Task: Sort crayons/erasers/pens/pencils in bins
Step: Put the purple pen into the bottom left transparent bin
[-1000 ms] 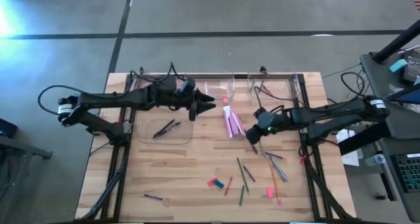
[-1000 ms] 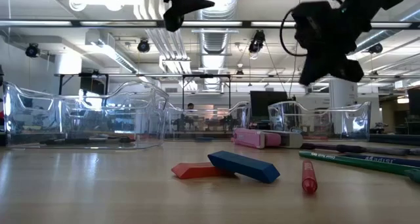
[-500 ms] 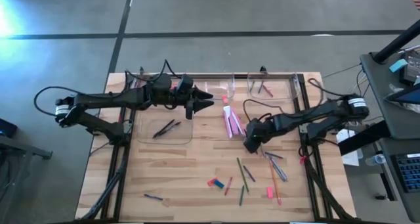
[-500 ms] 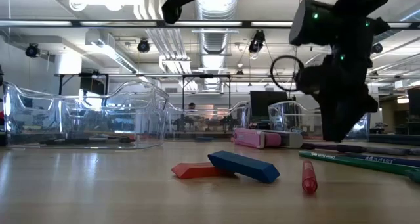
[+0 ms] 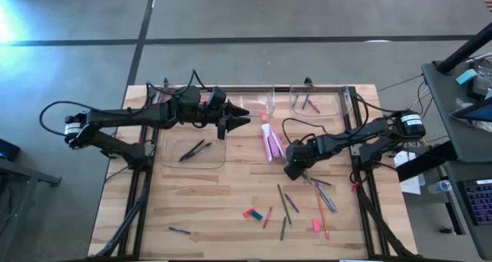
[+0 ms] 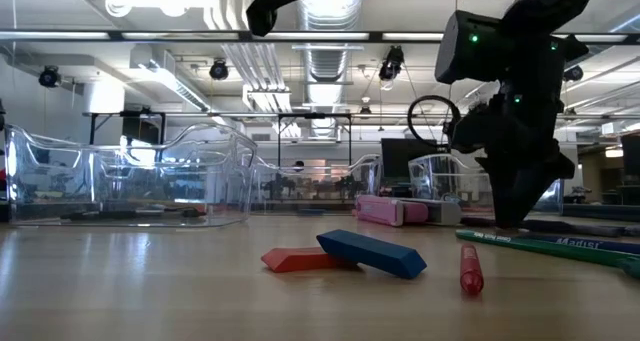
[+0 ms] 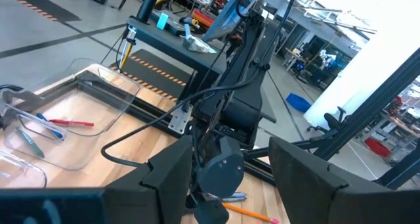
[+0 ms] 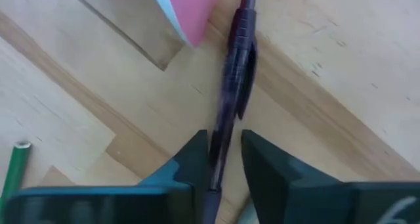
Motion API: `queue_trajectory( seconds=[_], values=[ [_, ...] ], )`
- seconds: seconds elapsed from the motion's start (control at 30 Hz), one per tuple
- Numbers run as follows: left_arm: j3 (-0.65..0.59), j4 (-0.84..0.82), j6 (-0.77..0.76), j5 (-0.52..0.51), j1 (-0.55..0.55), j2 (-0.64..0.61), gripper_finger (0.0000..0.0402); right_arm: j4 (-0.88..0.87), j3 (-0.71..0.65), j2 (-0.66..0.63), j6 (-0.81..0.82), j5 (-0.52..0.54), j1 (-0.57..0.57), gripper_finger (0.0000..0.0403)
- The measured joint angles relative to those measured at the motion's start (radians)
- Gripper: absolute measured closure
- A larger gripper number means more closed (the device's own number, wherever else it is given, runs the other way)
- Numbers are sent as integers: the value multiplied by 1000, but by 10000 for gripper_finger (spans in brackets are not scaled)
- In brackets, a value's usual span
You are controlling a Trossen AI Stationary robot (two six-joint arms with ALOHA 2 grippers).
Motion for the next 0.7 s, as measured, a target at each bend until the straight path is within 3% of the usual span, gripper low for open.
queue_trajectory(
  seconds=[0.2,0.7],
  values=[
    [0,0,0,0,0,0,214,-14,0,-17,10,-3,0,382],
    [-2,0,0,0,0,0,214,-54,-7,-246,124,-1,0,383]
  ],
)
